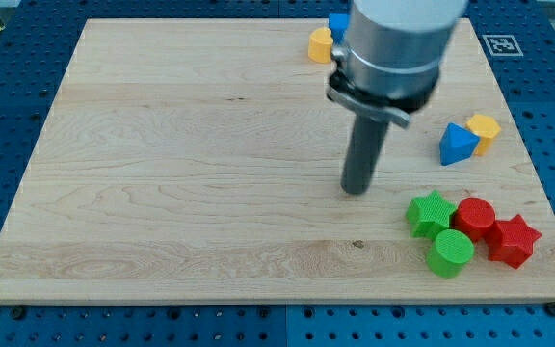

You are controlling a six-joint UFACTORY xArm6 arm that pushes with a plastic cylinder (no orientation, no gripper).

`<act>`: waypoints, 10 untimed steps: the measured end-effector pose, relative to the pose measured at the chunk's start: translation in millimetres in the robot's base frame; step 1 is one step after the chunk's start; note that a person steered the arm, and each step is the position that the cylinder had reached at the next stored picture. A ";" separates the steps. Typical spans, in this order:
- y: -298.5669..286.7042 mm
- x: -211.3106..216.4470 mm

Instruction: Move the blue triangle left a bit

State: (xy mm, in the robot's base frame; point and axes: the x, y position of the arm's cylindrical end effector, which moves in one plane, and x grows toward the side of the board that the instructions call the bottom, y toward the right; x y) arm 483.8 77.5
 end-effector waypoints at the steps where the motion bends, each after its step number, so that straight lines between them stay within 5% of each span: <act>1: 6.3 -18.3; 7: 97.4 2.1; 10: 199.2 2.1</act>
State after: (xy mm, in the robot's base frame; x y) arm 485.9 276.8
